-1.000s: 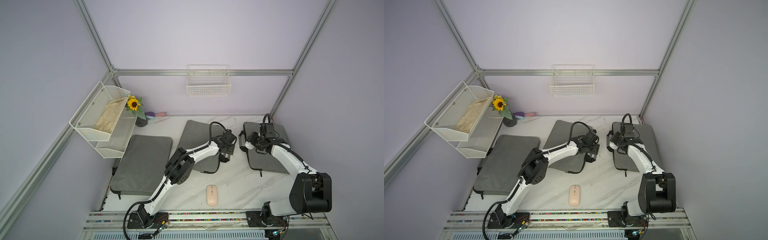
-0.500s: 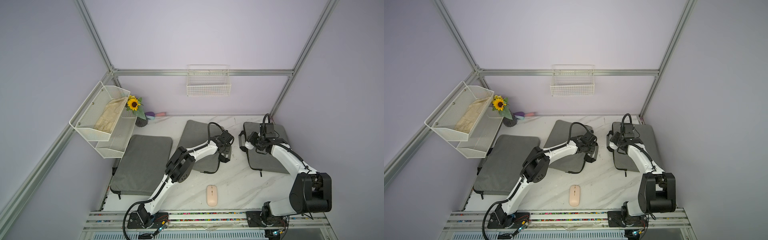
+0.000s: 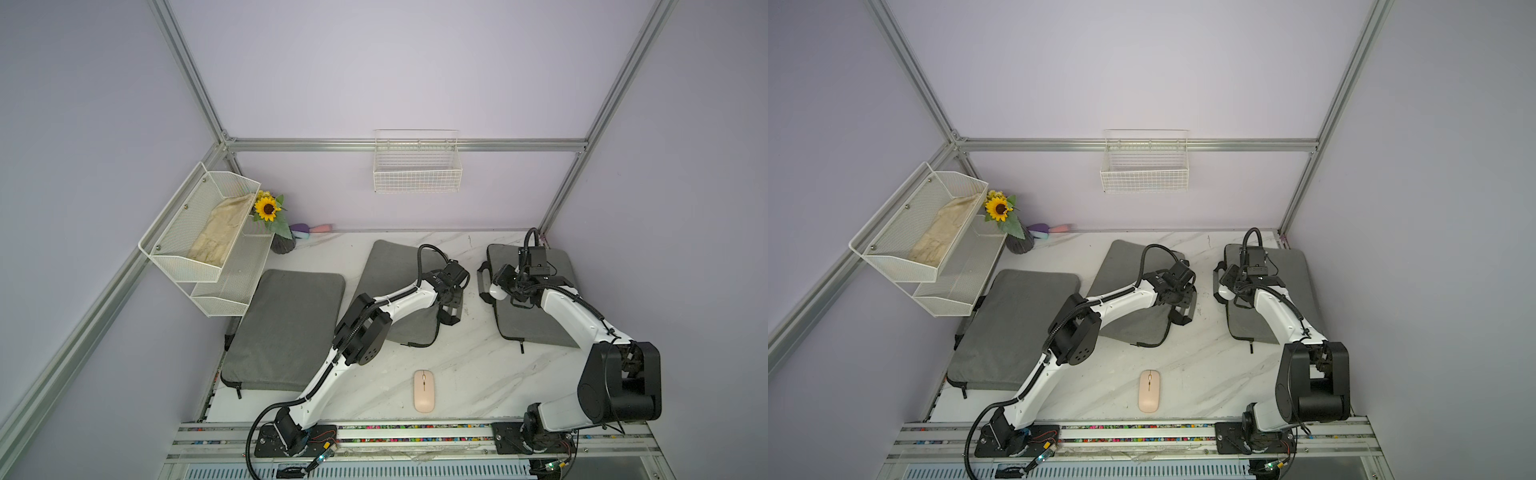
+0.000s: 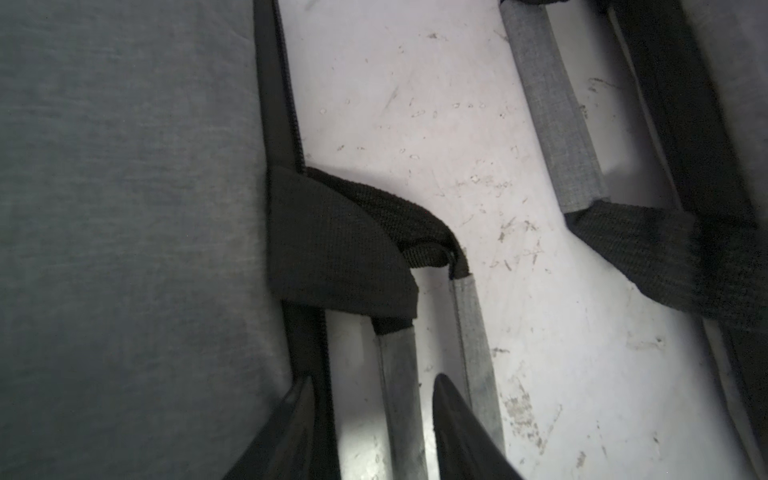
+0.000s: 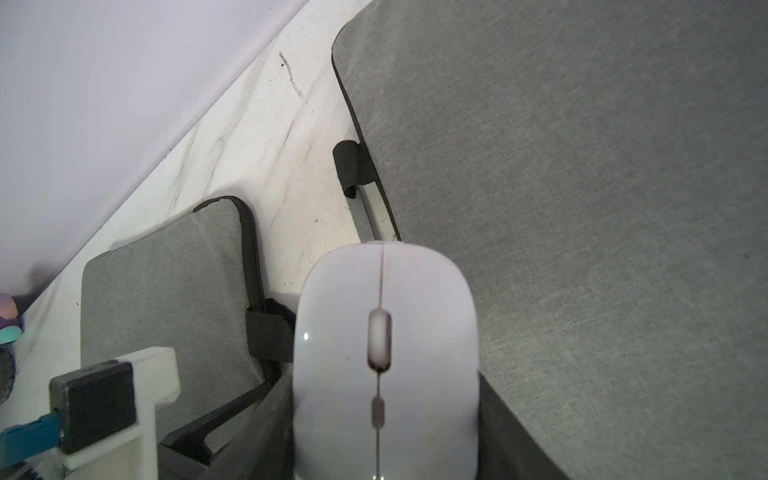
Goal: Put the mouse into the laptop bag
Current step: Open the zippered laptop bag at the center of the board.
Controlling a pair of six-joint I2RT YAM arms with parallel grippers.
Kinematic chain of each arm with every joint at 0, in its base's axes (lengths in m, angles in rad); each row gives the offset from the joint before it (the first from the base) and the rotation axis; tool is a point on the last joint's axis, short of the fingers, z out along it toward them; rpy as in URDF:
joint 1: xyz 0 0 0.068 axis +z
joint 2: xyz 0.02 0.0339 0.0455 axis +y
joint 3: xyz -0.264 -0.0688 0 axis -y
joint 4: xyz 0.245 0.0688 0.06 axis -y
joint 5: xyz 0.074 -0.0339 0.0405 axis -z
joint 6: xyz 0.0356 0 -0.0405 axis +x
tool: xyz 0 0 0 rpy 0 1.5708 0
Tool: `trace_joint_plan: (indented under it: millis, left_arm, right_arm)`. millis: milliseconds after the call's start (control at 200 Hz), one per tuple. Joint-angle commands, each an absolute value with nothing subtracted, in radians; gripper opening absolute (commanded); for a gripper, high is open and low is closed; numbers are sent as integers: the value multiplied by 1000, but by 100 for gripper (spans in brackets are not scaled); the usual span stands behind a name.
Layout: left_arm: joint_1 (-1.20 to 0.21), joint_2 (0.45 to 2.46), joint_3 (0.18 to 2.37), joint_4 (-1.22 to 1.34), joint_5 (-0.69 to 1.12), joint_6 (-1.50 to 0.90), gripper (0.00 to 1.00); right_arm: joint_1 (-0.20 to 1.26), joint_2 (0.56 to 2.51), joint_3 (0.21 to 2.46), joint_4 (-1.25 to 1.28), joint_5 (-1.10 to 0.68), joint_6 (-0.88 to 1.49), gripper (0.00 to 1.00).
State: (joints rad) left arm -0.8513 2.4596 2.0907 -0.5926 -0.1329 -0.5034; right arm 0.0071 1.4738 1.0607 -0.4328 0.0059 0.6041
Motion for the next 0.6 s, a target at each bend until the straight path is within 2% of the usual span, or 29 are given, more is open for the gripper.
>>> trace_joint_plan:
  millis: [0, 185, 290, 595]
  left_arm:
    - [-878, 2452, 2139, -593, -103, -472, 42]
    - [-873, 2496, 2167, -618, -132, -484, 35]
    - [-868, 2516, 2190, -645, -165, -500, 35]
    - [-839, 2548, 2197, -650, -131, -525, 26]
  right_arm:
    - [6, 1480, 1062, -402, 0, 592, 46]
    - [6, 1479, 1057, -402, -1, 591, 46]
    - [7, 1480, 1058, -400, -9, 589, 46]
    - [6, 1491, 1059, -399, -14, 587, 46]
